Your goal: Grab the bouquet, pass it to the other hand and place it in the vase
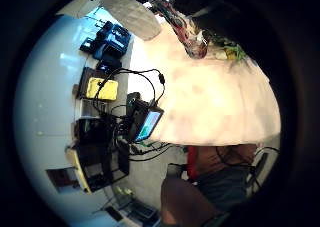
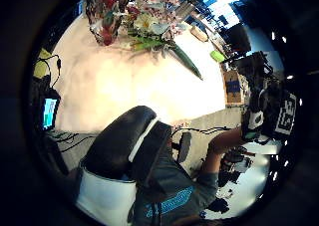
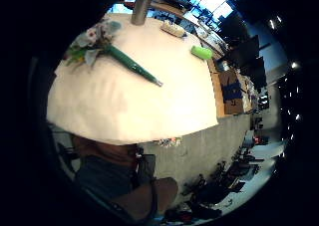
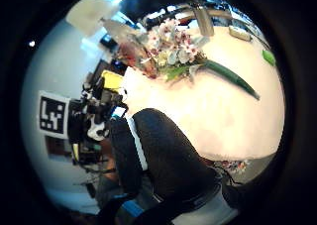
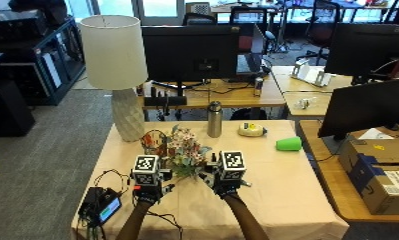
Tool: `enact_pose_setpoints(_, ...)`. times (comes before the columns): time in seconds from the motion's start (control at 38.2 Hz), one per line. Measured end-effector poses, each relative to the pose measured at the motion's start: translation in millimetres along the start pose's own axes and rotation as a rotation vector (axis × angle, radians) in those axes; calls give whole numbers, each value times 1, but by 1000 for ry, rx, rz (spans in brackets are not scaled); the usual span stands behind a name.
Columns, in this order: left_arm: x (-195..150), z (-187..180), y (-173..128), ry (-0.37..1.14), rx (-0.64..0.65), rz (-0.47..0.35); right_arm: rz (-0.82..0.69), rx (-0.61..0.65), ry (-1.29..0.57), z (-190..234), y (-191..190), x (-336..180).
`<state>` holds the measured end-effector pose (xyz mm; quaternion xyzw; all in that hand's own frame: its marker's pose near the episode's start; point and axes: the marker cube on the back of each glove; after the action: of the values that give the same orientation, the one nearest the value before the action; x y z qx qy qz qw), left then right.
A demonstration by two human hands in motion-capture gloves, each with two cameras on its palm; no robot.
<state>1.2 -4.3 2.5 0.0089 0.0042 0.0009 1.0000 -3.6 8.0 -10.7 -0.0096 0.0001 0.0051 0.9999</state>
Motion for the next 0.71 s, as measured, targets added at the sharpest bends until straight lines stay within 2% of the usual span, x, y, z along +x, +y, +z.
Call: enact_pose_setpoints(0.71, 2, 0, -3, 30, 22, 14, -17, -8, 27, -3, 5, -3)
